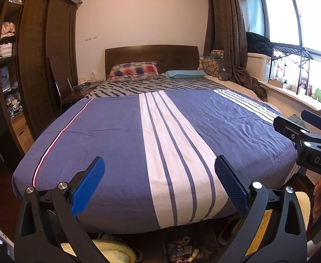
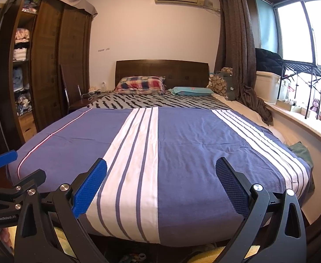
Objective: Collect trash
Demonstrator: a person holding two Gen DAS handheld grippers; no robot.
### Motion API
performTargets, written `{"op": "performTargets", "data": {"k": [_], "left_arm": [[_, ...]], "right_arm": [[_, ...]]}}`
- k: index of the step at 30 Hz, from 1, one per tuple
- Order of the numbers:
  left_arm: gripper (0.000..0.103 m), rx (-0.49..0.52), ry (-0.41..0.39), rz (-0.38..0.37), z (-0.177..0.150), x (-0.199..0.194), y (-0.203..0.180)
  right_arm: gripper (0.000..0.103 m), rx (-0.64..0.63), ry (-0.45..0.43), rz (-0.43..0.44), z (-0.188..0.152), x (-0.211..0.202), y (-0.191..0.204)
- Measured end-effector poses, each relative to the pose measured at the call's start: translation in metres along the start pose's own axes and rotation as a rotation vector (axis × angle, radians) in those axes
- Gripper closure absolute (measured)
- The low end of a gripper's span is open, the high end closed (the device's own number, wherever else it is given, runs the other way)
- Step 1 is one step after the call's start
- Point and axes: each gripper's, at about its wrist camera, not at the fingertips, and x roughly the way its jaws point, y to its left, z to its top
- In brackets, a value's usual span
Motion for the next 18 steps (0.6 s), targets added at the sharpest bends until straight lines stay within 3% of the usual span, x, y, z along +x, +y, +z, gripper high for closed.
{"op": "performTargets", "data": {"k": [18], "left_arm": [[0.008,-0.003,-0.004,0.004,-0.0002,-0.0003,0.0008]], "right_arm": [[0.004,-0.007,0.005,0.012,-0.0016,0.0025,0.0055]]}}
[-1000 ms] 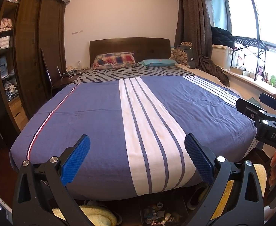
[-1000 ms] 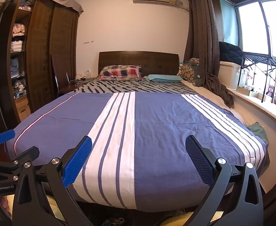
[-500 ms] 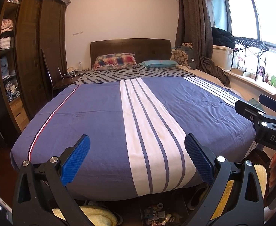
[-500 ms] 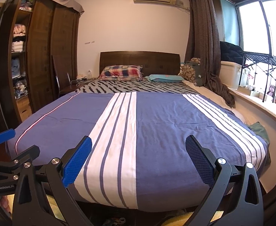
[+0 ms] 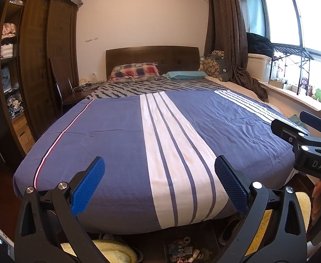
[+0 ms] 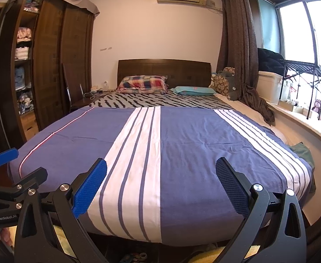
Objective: Collect trash
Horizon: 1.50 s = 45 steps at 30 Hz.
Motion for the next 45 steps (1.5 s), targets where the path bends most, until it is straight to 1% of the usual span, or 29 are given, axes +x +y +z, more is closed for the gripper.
{"op": "performTargets", "data": {"k": [34,38,45], "left_arm": [[0.008,-0.004,0.002,0.011,0.005,0.002,0.009],[0.008,-0.003,0.004,0.028,0.004,0.002,0.011],[0.008,-0.013,-0.02,0.05,0.006,-0.001,0.013]], "right_arm": [[0.004,0.0,0.011,0.001,-0.001,0.002,0.005],[0.003,0.001,0.014,0.0,0.0,0.003,0.003],[0.003,0.0,0.021,-0.001,0.0,0.004,0.004]]}}
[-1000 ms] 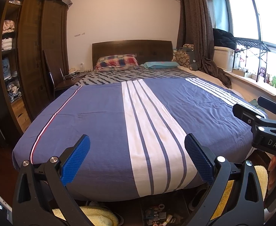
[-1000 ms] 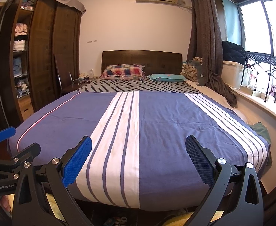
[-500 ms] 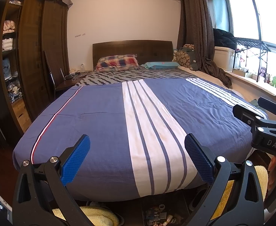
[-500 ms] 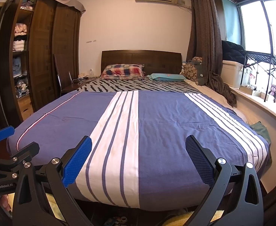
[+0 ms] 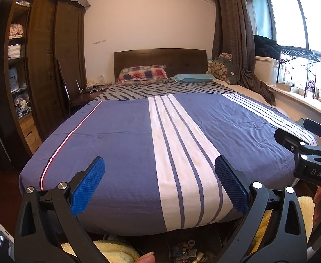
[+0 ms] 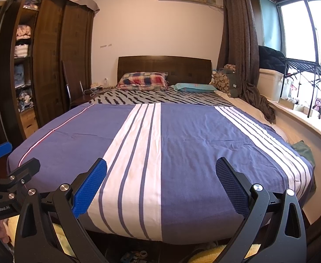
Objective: Collect trash
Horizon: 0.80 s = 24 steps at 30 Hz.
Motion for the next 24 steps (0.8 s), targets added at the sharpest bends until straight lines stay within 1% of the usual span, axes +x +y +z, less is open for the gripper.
{"op": "performTargets", "data": {"k": [5,9,11,17,21,24], "left_arm": [[0.008,-0.012,0.017,0.001,-0.001,0.006,0.0],[0.008,-0.019,0.011,0.019,-0.003,0.01,0.003],[0.008,-0.02,0.01,0.017,-0.003,0.011,0.004],[0.008,-0.023,0.041,0.025,-0.003,0.017,0.004],[0.008,-0.034,0.056,0.003,-0.002,0.019,0.005],[0.008,-0.035,0.056,0.006,-0.003,0.019,0.005]], "right_arm": [[0.004,0.001,0.011,-0.004,-0.001,0.004,0.0],[0.003,-0.002,0.028,-0.002,-0.003,0.009,0.0],[0.003,0.0,0.034,-0.004,-0.003,0.011,-0.001],[0.004,0.005,0.032,-0.005,-0.003,0.01,-0.002],[0.004,0.002,0.03,-0.006,-0.002,0.01,-0.002],[0.004,0.002,0.031,-0.007,-0.002,0.012,-0.001]]}}
